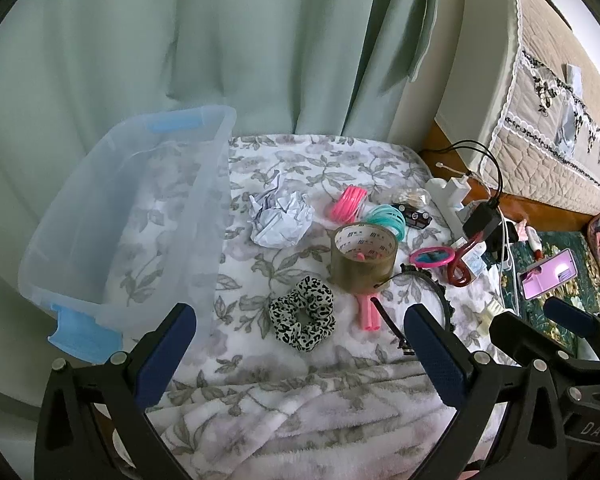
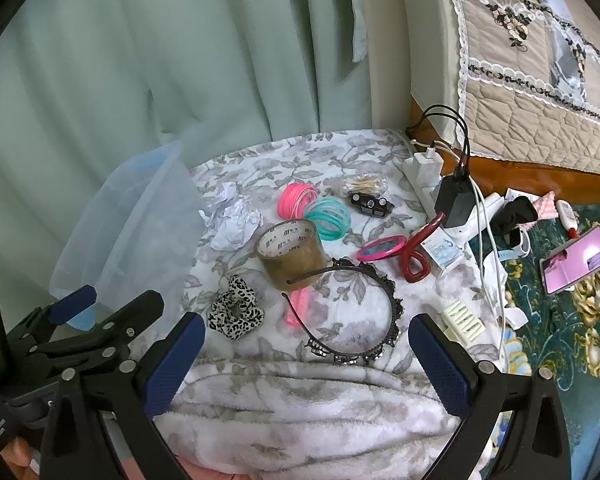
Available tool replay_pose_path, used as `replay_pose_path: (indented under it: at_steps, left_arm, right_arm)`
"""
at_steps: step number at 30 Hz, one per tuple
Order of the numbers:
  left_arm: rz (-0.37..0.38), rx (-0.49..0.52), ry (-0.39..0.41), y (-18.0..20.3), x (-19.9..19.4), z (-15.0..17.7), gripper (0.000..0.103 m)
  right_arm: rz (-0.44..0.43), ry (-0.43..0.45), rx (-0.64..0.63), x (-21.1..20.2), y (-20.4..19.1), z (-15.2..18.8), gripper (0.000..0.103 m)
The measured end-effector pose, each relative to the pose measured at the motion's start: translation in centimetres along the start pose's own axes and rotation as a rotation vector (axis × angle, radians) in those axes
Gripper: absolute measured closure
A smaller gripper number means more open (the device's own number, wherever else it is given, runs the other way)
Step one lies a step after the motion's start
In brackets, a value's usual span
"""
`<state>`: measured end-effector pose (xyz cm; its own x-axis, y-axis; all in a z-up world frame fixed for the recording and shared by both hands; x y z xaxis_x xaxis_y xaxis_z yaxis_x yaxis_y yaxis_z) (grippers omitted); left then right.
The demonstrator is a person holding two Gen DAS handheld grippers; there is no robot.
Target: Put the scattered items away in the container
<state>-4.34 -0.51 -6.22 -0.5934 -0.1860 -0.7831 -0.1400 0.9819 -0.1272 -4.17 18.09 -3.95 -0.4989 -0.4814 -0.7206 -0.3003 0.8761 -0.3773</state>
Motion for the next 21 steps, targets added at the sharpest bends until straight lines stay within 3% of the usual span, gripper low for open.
replay_pose_path:
  at_steps: [21]
  left_arm:
    - [-0.016,0.018,-0.015,0.7,1.0,0.6,0.0]
  right_arm:
    - [-0.06,-0.003,0.013,1.4,0.6,0.7,0.0]
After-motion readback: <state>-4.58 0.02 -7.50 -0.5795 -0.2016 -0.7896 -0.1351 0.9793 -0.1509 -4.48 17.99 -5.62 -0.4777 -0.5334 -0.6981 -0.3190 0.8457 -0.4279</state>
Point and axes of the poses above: each gripper's, at about its wrist camera, not at the fingertips, and x roughly the way its jaws point, y to its right, z to its underside, the point moved 6 cm from there along x, roughly the way its jaws point, and after that the axes turned 14 degrees about -z, right-handed, at the moved point
